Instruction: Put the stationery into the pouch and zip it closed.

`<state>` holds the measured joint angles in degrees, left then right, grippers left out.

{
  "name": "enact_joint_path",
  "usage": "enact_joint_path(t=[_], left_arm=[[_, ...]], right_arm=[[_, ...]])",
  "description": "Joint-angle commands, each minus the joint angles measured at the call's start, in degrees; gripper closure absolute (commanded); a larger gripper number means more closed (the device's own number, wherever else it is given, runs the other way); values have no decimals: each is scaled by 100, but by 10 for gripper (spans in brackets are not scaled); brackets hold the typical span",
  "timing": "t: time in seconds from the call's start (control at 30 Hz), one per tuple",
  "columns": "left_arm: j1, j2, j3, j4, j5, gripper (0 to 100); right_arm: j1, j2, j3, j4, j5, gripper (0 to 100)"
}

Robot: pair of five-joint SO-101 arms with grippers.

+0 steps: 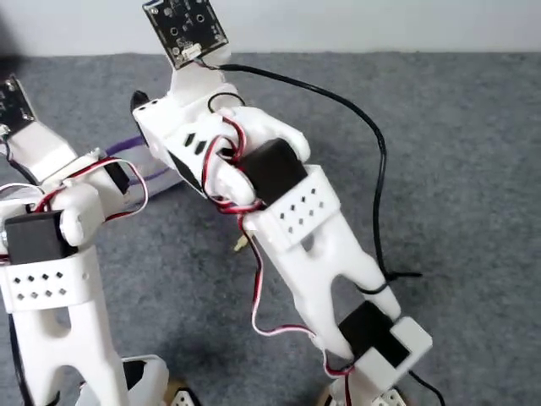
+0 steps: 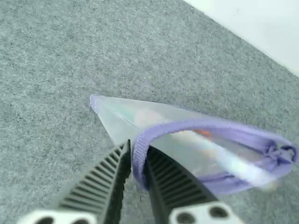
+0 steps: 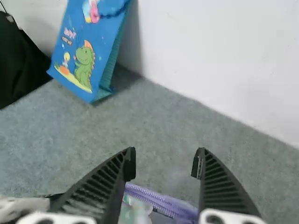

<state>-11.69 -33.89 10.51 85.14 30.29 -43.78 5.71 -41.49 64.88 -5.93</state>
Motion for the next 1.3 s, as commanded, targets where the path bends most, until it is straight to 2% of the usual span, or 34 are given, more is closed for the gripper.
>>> enact_joint_path(t=[0.0, 0.17, 0.37, 0.53, 0.83, 1.27], left_arm=[[9, -44, -66, -176, 62, 989], [9, -44, -57, -176, 62, 989], [9, -44, -57, -149, 62, 989], [9, -44, -57, -149, 62, 989], [9, -44, -57, -141, 53, 989], [9, -44, -57, -141, 53, 989]], right_arm=[[207, -558, -246, 136, -88, 794], [840, -611, -246, 523, -844, 794], [1780, -295, 26, 1341, -2127, 801], [2448, 752, 396, 2026, -2831, 896], [2721, 2756, 378, 1868, -2866, 922], [2580, 3741, 378, 998, -2840, 921]])
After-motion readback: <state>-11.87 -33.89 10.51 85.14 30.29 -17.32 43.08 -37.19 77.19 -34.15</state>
